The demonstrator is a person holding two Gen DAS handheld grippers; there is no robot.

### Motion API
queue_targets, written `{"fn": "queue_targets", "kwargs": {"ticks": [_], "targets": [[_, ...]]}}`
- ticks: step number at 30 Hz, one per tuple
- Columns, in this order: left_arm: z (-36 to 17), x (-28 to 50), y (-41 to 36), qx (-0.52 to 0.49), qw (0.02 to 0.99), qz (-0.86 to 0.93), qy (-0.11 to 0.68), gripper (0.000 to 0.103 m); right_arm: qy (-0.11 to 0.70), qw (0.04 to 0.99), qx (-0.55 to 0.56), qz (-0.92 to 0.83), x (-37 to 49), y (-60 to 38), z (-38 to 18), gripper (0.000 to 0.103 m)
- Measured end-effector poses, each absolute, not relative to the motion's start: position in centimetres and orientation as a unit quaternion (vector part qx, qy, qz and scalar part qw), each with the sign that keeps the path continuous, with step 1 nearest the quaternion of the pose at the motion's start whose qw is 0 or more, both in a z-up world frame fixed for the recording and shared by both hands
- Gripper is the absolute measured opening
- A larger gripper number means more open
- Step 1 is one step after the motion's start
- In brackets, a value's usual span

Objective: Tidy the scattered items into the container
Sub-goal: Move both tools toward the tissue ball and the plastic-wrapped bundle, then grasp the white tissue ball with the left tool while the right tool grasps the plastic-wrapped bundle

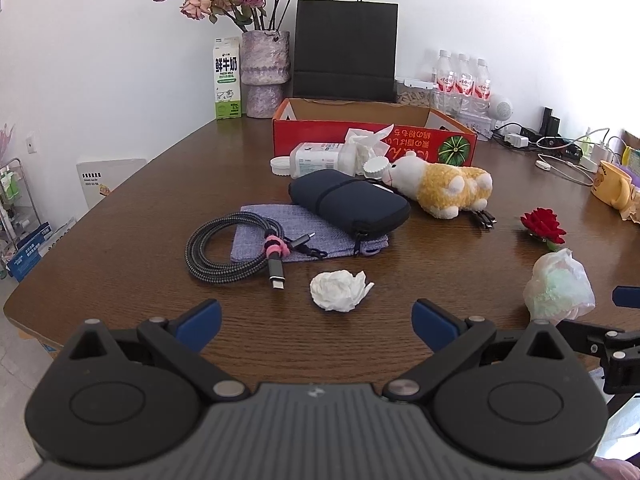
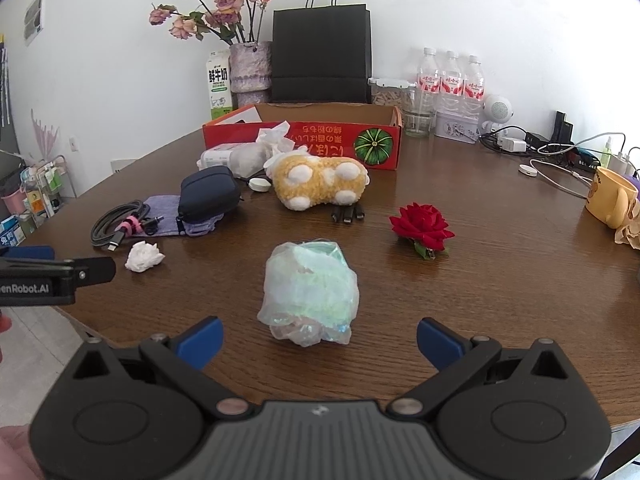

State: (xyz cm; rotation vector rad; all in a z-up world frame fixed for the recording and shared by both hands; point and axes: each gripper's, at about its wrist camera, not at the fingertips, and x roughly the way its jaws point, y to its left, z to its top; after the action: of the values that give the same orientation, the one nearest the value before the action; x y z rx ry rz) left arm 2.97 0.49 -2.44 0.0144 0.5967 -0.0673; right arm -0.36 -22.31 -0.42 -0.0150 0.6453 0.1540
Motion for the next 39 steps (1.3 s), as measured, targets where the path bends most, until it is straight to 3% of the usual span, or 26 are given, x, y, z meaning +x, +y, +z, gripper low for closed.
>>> {"fn": "queue_targets", "kwargs": {"ticks": [8,13,20,23,29,31,32,39], "targets": [[-2.8,5.3,-0.6,0.027,0.956,-0.048,0.288,0.099,0.323,0.944,-0.01,0.065,1.9,-22.3,-1.3,0.103],[-3.4,6.5,-1.6,0.039,0.951,-0.072,0.3,0.075,0.331,0.941,-0.008,0.065,3.0,-22.4,-1.8,0.103],[-4.4,8.1,-1.7,0.037,0.943,-0.071,0.322,0.07,0.336,0.939,-0.01,0.071,3.9,-22.2,-2.2,0.101],[-4.8,8.6,-1.7,0.034,0.94,-0.07,0.332,0.065,0.338,0.938,-0.009,0.076,4.2,-22.2,-2.2,0.093],[-4.9,8.8,-1.5,0.025,0.94,-0.078,0.331,0.04,0.339,0.937,-0.013,0.083,4.5,-22.0,-2.3,0.077],[-4.9,8.9,-1.4,0.026,0.94,-0.079,0.33,0.032,0.338,0.937,-0.009,0.086,4.6,-22.1,-2.3,0.056],[-4.9,8.9,-1.3,0.024,0.94,-0.08,0.33,0.03,0.339,0.937,-0.006,0.089,4.7,-22.1,-2.3,0.053],[-4.5,9.7,-1.0,0.017,0.939,-0.095,0.329,0.024,0.332,0.938,0.002,0.104,5.3,-22.1,-1.8,0.047]]}}
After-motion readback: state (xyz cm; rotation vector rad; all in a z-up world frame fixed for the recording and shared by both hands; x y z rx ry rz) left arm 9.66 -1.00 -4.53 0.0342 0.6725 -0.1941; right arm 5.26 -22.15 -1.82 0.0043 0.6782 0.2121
